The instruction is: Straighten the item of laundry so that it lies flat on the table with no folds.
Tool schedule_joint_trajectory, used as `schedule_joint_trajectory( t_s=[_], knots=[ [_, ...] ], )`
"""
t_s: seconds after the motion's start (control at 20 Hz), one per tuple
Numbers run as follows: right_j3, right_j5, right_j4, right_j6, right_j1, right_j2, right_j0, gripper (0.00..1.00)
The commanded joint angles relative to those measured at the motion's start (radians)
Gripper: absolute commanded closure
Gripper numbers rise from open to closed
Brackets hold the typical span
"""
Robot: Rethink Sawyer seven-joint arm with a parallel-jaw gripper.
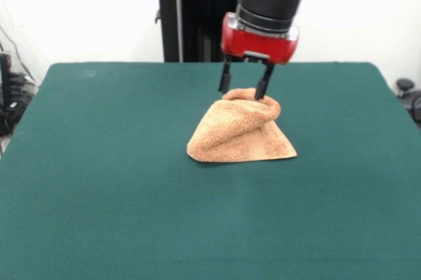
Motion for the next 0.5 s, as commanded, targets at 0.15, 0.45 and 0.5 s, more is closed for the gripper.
schedule_joint_trajectory(
  t_s=[0.15, 0.45, 0.5],
  knots=[
    [-0.010, 0.004, 0.048, 0.130, 0.102, 0.087, 0.044, 0.00],
    [-0.008, -0.027, 0.055, 0.152, 0.122, 0.078, 0.067, 0.00],
    [-0.010, -0.034, 0.055, 0.153, 0.130, 0.079, 0.067, 0.00]
  ],
)
